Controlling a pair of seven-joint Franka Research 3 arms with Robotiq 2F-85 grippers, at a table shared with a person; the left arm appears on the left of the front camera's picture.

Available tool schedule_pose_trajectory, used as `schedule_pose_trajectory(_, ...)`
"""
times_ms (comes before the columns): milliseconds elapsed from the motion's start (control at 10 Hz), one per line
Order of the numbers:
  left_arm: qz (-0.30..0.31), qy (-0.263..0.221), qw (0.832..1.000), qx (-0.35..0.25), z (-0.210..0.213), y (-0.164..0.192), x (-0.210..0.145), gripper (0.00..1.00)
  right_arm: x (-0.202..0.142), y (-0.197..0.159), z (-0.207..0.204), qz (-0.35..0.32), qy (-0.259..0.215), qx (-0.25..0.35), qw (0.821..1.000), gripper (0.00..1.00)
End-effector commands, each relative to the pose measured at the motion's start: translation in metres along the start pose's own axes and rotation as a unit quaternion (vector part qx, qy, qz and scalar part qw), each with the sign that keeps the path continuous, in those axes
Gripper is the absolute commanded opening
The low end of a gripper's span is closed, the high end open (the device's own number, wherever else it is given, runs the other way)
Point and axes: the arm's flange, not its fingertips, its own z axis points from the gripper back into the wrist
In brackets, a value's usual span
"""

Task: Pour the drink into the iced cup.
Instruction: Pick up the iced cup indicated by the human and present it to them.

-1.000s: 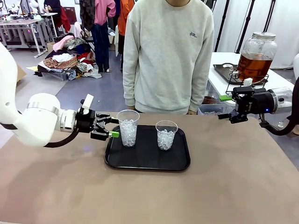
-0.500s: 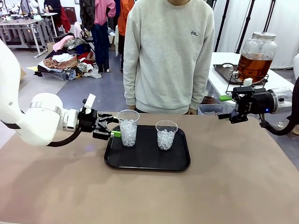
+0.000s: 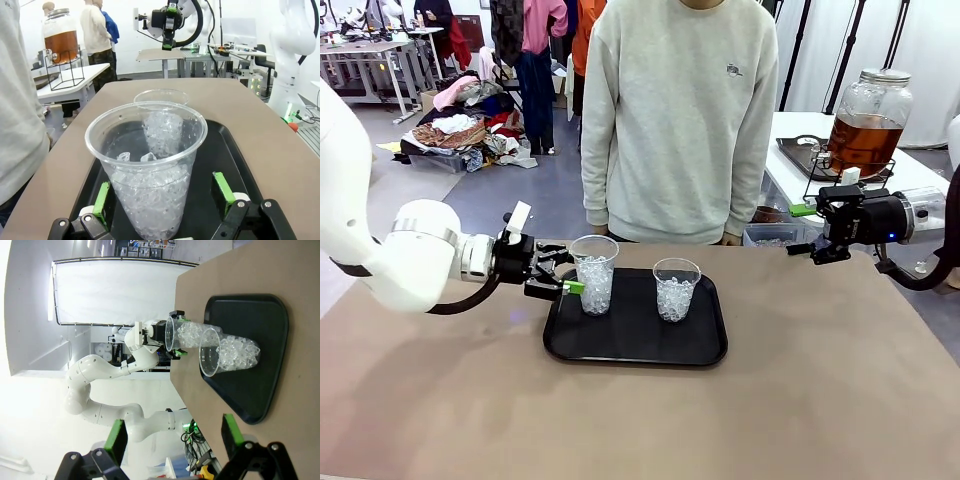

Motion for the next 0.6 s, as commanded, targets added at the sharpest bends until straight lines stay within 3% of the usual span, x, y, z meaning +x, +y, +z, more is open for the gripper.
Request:
schedule_pose_trajectory(0, 0.007, -0.01, 1.0, -0.008, -0.008, 0.005, 0.003, 1.0, -0.001, 0.001, 0.0, 0.001, -0.002, 0.0, 1.0, 1.0)
schedule_pose_trajectory(500, 0.022, -0.013, 1.0, -0.001, -0.021, 0.011, 0.001, 1.0, -0.001, 0.001, 0.0, 0.001, -0.002, 0.0, 1.0, 1.0)
